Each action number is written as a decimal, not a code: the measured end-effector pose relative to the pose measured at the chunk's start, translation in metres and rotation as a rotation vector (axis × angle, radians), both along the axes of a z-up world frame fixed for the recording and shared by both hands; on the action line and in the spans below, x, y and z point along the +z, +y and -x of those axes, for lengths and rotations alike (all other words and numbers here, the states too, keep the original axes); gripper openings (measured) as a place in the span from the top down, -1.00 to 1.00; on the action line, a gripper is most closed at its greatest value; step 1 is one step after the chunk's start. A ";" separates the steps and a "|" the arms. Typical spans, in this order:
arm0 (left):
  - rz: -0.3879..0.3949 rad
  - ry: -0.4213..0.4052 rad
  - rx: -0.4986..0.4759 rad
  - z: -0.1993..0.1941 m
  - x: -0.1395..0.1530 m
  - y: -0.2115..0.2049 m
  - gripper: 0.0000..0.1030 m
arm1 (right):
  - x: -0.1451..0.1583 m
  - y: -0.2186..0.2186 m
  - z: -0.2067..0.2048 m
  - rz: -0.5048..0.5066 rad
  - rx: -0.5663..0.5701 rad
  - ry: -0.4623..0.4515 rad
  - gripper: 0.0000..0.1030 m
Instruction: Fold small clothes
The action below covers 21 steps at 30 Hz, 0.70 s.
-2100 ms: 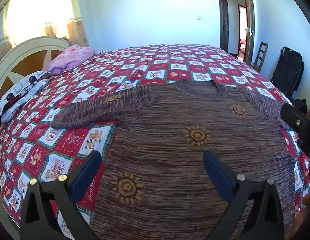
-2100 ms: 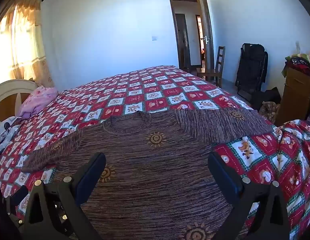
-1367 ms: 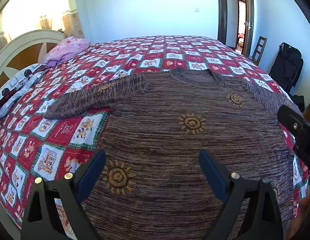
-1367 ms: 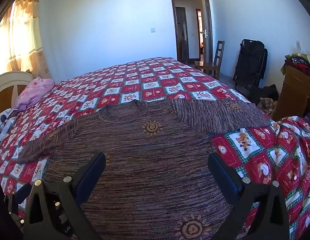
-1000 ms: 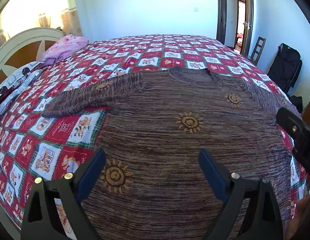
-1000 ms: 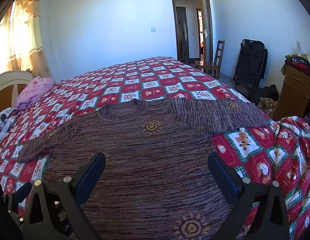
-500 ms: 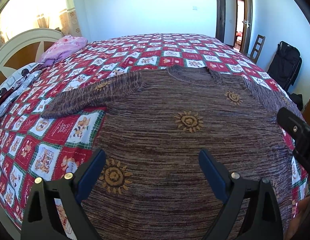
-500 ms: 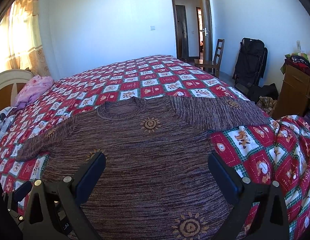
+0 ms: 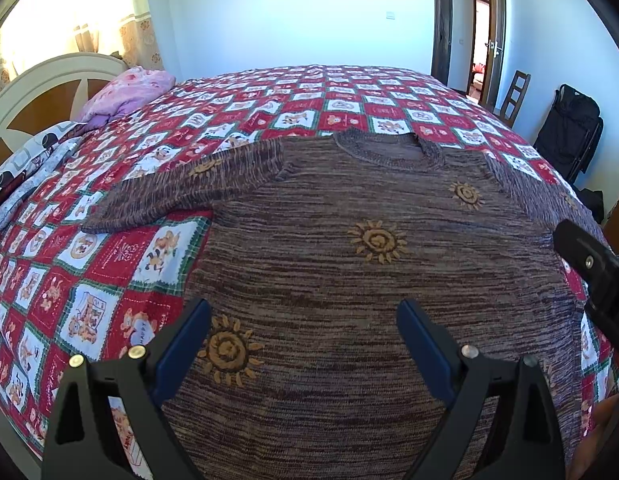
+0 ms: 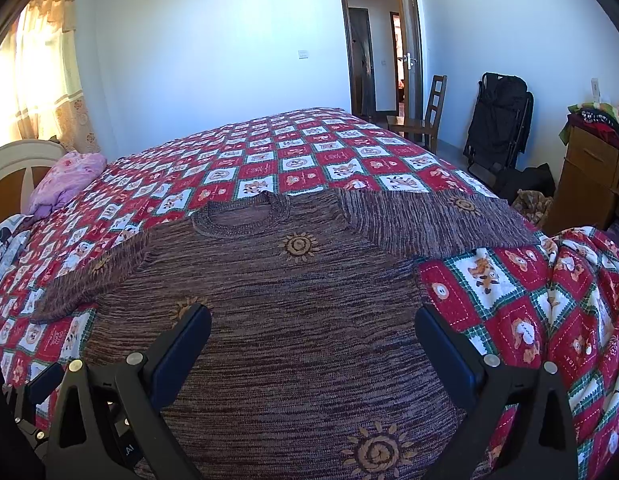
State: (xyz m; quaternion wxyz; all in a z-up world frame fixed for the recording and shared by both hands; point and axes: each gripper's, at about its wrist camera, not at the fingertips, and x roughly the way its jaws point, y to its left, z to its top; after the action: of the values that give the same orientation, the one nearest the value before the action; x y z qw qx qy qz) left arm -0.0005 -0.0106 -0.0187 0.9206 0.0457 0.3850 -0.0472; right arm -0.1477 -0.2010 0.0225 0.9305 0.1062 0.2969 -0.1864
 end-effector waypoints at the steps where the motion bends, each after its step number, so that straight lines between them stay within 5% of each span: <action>1: -0.001 0.001 0.001 0.000 0.000 0.000 -0.86 | 0.000 0.000 0.000 -0.001 0.001 0.000 -0.98; 21: 0.007 0.010 0.001 0.002 -0.003 -0.001 -0.86 | -0.007 0.001 0.001 -0.004 0.005 0.013 -0.98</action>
State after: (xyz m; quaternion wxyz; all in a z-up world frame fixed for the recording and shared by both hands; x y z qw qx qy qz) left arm -0.0028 -0.0121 -0.0217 0.9188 0.0421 0.3895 -0.0482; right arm -0.1491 -0.1996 0.0156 0.9288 0.1062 0.3034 -0.1842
